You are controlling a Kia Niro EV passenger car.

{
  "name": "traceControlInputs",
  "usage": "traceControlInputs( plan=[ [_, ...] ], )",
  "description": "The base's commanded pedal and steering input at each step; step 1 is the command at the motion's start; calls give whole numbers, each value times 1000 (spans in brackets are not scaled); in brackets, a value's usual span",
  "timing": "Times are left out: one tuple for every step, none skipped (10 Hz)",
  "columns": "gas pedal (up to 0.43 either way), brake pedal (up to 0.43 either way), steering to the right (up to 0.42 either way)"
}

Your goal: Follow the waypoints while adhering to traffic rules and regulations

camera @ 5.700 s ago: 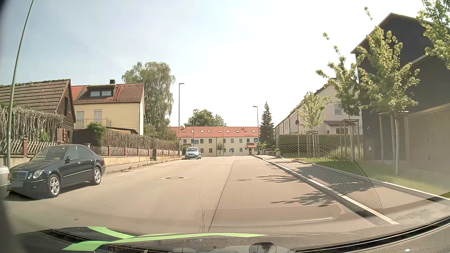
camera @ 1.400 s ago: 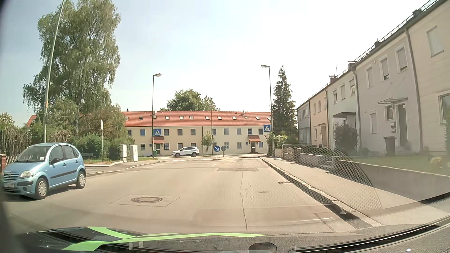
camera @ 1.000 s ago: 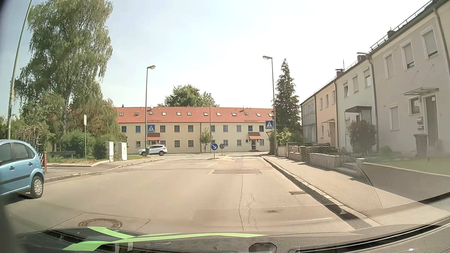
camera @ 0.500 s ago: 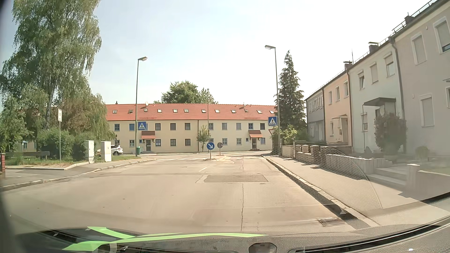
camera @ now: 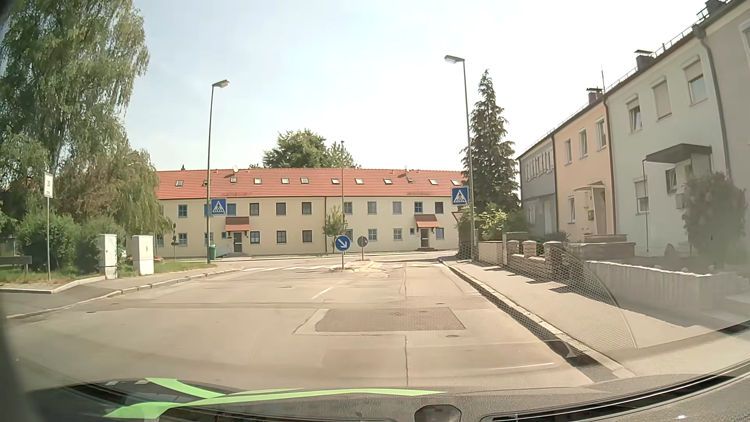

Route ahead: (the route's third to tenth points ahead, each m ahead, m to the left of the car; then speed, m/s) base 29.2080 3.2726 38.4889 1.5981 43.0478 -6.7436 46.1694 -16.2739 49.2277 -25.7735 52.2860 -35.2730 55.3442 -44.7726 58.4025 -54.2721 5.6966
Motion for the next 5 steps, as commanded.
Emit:
traceControlInputs(
  plan=[
    [0, 0, 3],
    [0, 0, 4],
    [0, 0, 5],
    [0, 0, 5],
    [0, 0, 5]
  ],
)
